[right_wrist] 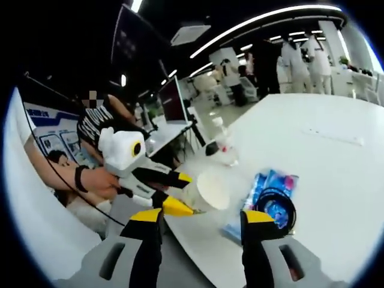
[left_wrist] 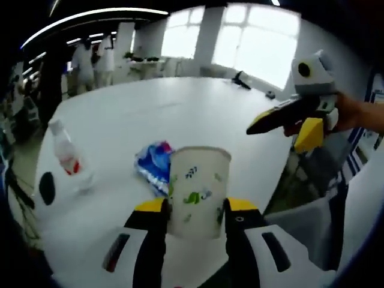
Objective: Arrange the tabletop items into an orderly group along one side of the table until the central work area is clear of visible clutter.
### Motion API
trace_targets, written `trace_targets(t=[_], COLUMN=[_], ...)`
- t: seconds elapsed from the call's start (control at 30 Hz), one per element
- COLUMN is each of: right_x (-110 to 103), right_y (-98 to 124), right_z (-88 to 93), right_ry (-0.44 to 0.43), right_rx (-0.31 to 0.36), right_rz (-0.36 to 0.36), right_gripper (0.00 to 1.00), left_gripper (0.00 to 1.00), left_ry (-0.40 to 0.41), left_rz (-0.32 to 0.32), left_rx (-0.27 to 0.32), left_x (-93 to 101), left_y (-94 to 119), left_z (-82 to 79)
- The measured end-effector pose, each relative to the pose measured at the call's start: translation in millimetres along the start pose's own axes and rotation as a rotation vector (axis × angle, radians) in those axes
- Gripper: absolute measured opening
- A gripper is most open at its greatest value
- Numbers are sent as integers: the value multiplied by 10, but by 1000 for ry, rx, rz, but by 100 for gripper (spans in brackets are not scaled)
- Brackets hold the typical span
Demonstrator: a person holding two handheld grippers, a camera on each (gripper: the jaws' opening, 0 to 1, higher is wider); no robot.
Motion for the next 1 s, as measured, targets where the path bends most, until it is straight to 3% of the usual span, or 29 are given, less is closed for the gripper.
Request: trace_targets(t=[0.27,0.63,1.0], right_x=[-22,-104,-183], right_y=[-44,-87,-120], right_z=[-19,118,226], right_ry=[-10,-71,-114], right_rx=[5,4,-1], right_rz=[-22,-62,-103], right_gripper=[47,35,21], left_gripper=[37,37,37], left_ry=[-87,-247,-352], left_rz=[40,93,167], left_rx=[-7,-32,-60], left_x=[181,490,687], left_y=[-27,15,-5], left_z=[-72,-172,-128])
Point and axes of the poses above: the point that each gripper's makers call its tool centre point, and the gripper's own axes: y roughly backward along the fingers, x roughly to its right, z roughly out of its underside, the point moved 6 cm from there along y, roughly backward along the fingers
